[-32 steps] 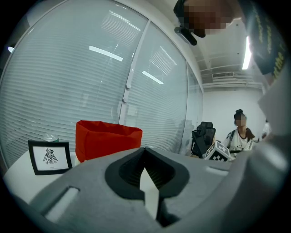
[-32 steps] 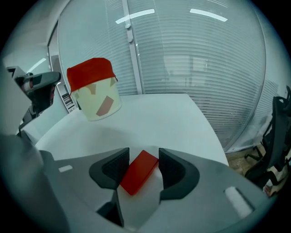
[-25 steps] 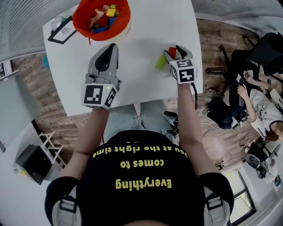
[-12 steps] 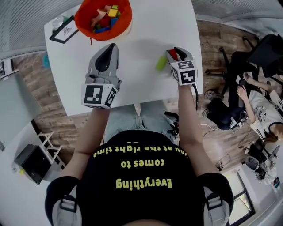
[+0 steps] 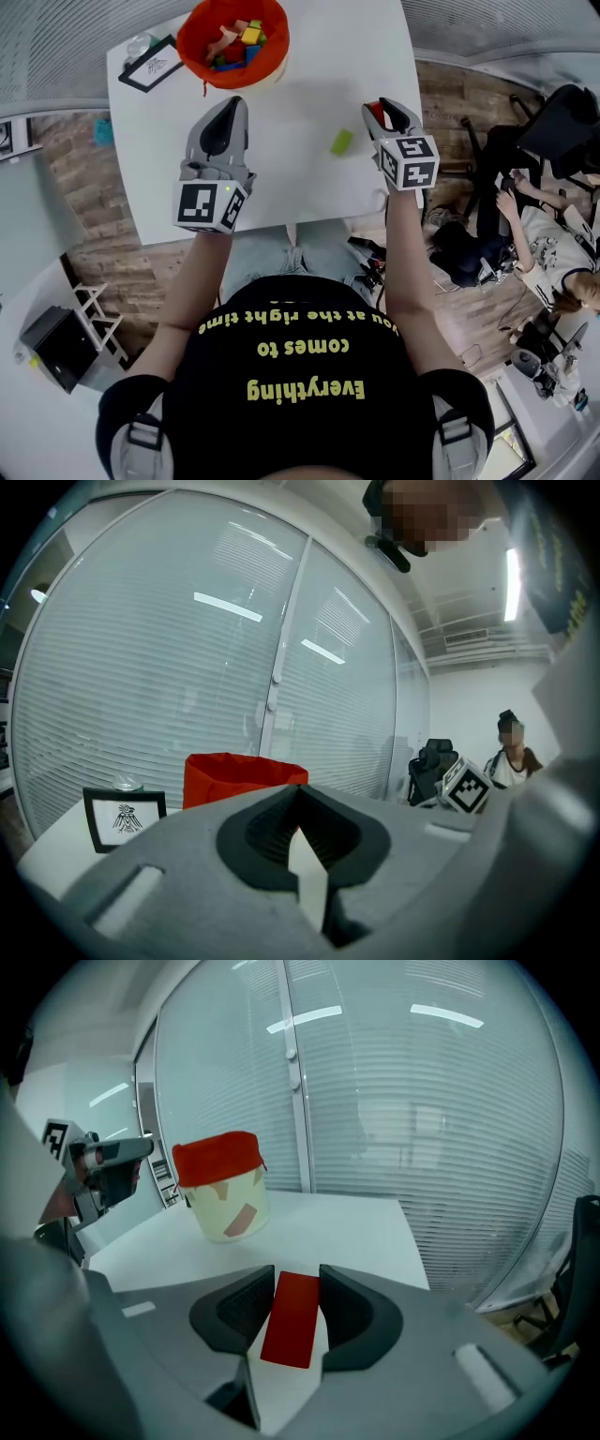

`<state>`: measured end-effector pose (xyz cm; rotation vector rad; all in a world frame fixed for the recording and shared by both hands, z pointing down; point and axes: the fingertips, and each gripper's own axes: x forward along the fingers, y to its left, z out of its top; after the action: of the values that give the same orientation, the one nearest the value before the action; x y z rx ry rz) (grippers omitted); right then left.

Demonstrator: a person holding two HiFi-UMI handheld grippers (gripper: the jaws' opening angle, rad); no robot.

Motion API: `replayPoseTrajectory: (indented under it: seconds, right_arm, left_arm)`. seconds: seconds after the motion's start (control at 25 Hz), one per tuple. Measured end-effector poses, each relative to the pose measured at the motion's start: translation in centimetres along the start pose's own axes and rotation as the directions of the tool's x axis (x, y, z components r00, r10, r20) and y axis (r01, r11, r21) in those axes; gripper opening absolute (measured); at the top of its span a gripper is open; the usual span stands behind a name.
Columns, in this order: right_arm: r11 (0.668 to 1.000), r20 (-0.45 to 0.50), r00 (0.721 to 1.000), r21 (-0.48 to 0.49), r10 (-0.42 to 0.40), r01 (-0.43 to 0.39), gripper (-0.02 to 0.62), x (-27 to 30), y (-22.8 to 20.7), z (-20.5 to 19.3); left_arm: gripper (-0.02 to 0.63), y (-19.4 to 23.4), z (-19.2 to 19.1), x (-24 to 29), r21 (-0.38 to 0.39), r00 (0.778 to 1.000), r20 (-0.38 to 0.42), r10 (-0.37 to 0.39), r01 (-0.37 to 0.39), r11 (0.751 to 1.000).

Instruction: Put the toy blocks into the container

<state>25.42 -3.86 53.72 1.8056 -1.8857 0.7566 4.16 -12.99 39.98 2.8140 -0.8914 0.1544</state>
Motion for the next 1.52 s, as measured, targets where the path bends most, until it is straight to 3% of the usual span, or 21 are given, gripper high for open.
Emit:
replayPoseTrajectory:
  seconds: [0.64,1.52]
  right_arm:
    - [0.997,0.216,0.976,-0.071,0.032,-0.017,0.156,-4.3,1.4,9.4]
    - [0.983,0.376,0.921,-0.178,0.101,-0.035,0.156,-7.5,4.3,17.1]
  left_arm:
    - [-0.002,1.9,3.7,-3.7,0.025,0.99,0.084,0.109,-0.112,0.993]
    - [-0.002,3.6,6.3,-7.3,0.031,0.962,0.17,0.214,-0.222,0.975]
